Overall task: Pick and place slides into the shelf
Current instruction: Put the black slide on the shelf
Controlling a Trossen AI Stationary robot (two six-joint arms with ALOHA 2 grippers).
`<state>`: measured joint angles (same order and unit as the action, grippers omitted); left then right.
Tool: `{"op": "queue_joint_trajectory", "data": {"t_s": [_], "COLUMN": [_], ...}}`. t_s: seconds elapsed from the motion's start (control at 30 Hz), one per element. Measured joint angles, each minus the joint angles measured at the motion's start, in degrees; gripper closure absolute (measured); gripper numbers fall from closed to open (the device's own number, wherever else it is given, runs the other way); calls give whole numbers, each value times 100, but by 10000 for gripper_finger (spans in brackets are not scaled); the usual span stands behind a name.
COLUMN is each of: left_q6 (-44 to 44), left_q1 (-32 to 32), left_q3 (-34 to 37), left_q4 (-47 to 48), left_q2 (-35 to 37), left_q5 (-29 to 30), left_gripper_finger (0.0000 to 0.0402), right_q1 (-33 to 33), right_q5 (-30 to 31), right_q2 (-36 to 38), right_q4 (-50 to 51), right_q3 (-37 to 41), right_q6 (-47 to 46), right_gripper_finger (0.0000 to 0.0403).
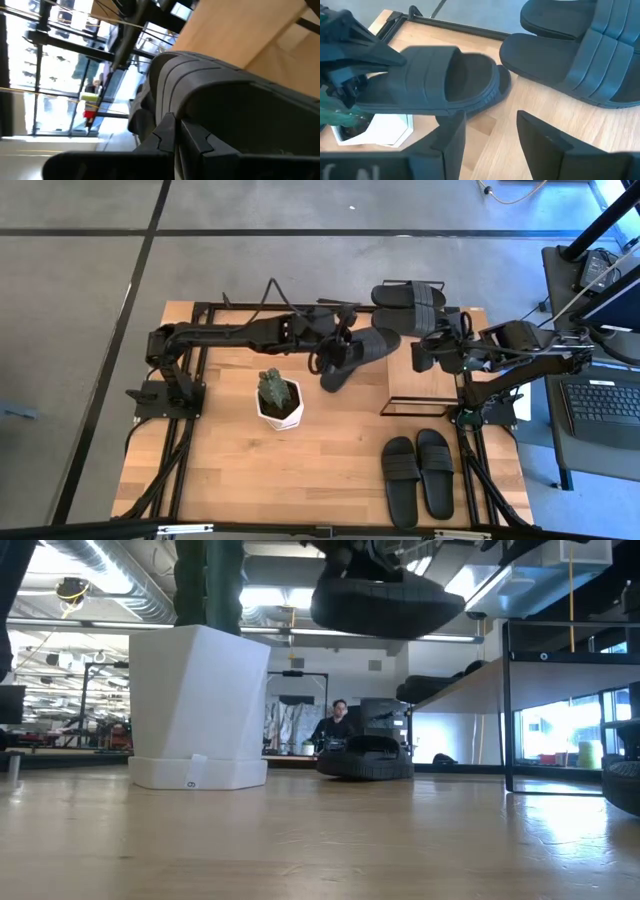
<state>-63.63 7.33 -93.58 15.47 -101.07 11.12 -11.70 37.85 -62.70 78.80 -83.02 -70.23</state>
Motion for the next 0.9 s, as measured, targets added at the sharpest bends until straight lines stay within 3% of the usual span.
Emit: {"op": "queue_joint_trajectory", "data": {"t_s": [0.3, 0.57, 0.9], "left_q6": [-1, 5, 31], "left_q1": [-28, -66, -188], "left_q3": [0, 0, 0], "left_q4": [-184, -182, -147], "left_q2": [10, 10, 10], "left_q5": [50, 48, 32], "left_gripper_finger": [401, 401, 401], "right_q1": [0, 429, 1099], "right_q5": [-61, -1543, -1904], "right_q2": [-12, -95, 832], "right_q4": [-98, 392, 493], "right_q3": [0, -2, 0], "right_q6": [524, 115, 417], "right_gripper_finger": [226, 226, 226]}}
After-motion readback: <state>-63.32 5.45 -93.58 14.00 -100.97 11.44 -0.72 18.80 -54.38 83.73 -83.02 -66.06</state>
